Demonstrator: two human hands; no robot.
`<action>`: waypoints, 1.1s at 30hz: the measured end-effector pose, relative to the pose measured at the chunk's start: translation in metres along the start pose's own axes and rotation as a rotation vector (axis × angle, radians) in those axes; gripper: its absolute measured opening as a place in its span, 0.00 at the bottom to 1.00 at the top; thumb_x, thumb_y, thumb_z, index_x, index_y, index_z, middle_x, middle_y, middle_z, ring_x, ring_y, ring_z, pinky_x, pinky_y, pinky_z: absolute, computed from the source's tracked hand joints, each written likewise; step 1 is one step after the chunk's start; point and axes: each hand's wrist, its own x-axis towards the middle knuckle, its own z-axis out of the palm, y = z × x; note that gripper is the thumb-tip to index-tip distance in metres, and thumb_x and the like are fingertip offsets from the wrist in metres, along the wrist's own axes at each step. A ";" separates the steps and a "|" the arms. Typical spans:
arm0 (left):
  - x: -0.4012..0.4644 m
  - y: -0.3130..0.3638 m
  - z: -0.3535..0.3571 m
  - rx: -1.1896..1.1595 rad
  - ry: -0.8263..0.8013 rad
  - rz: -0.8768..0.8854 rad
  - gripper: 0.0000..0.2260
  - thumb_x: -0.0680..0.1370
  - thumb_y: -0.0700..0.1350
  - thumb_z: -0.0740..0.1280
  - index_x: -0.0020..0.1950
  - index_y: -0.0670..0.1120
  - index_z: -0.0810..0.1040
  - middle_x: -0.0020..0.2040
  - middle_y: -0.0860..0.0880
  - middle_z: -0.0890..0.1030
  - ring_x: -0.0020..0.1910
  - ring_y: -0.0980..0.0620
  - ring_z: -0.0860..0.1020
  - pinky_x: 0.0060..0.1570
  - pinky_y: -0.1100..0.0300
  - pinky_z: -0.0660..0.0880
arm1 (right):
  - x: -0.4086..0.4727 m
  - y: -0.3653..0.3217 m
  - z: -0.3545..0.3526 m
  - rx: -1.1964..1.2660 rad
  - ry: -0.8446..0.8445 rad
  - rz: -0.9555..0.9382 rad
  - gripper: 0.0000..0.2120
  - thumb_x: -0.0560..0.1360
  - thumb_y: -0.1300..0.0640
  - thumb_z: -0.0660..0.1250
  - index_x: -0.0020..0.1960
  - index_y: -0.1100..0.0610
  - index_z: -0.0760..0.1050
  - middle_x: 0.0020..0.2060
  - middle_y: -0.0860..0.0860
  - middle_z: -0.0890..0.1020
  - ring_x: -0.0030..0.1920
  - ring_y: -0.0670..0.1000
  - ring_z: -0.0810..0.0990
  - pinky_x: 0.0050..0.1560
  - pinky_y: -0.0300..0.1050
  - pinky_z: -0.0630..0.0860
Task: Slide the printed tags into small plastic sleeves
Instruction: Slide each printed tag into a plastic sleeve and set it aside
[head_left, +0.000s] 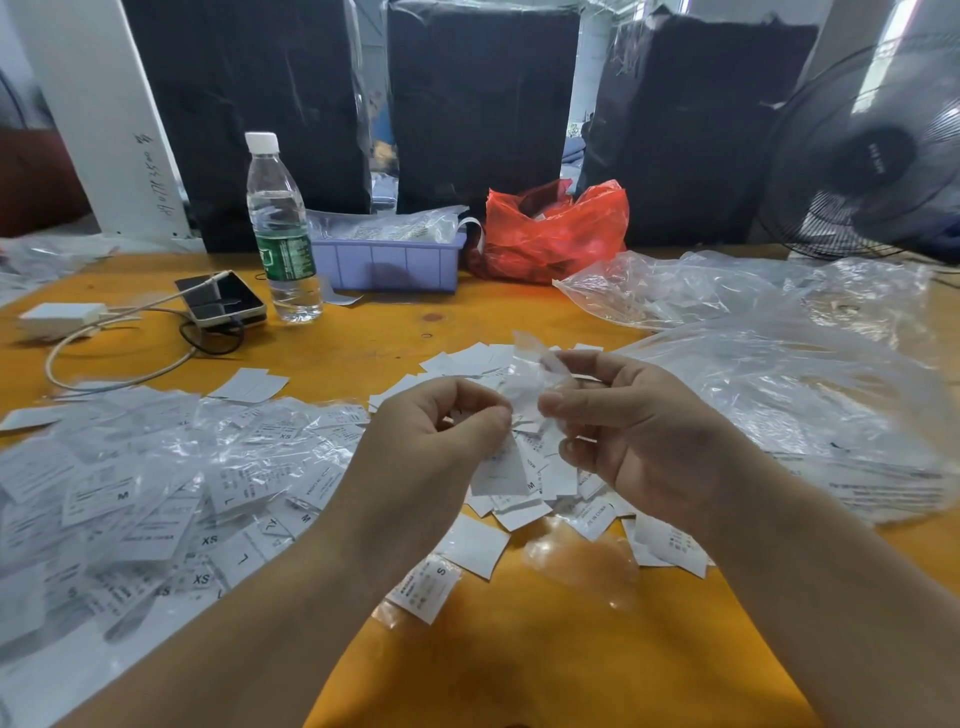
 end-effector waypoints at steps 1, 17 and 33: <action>0.000 -0.001 0.000 -0.009 -0.011 -0.005 0.02 0.73 0.49 0.72 0.41 0.56 0.83 0.40 0.52 0.83 0.36 0.57 0.79 0.31 0.70 0.73 | 0.000 -0.001 -0.001 0.017 0.012 0.001 0.25 0.59 0.66 0.73 0.56 0.60 0.76 0.31 0.51 0.79 0.27 0.46 0.75 0.27 0.39 0.72; -0.001 0.002 0.001 -0.149 -0.088 0.016 0.18 0.66 0.46 0.73 0.54 0.53 0.76 0.42 0.48 0.86 0.40 0.51 0.84 0.36 0.62 0.80 | -0.001 -0.001 -0.001 0.064 -0.061 0.011 0.12 0.65 0.62 0.72 0.49 0.59 0.80 0.32 0.50 0.79 0.28 0.44 0.71 0.29 0.37 0.72; -0.006 0.006 0.004 -0.102 -0.142 0.049 0.19 0.67 0.49 0.72 0.56 0.57 0.74 0.44 0.51 0.86 0.44 0.52 0.84 0.39 0.63 0.80 | 0.000 0.000 0.001 0.017 0.055 -0.112 0.15 0.62 0.60 0.72 0.48 0.60 0.78 0.29 0.52 0.81 0.27 0.44 0.73 0.29 0.37 0.74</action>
